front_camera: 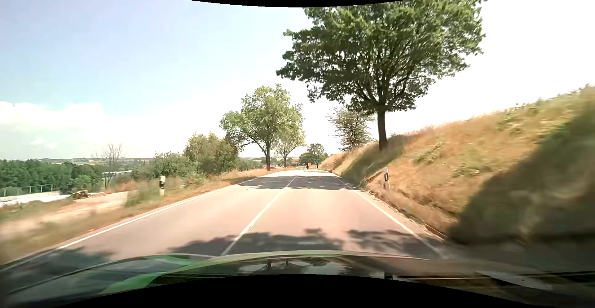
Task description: Follow the waypoints while adhering to traffic rules and regulations
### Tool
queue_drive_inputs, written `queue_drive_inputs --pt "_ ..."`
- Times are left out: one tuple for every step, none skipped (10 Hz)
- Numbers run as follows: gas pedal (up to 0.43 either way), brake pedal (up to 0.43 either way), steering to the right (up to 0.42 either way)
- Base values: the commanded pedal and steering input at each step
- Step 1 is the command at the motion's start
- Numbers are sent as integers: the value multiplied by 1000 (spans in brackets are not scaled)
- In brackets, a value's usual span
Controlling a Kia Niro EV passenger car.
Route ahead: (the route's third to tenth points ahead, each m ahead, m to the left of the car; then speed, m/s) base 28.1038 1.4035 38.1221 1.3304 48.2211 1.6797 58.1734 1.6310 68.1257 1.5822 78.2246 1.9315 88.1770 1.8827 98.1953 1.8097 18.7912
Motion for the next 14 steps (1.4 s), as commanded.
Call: queue_drive_inputs --pt "209 0 -5" --pt "220 0 -6" --pt "240 0 -5" --pt "260 0 -5" --pt "280 0 -4" --pt "287 0 -3" --pt "287 0 -2" --pt "299 0 -3" --pt "299 0 -3" --pt "260 0 -3" --pt "209 0 -3" --pt "209 0 -3" --pt "209 0 -3" --pt "220 0 -3"
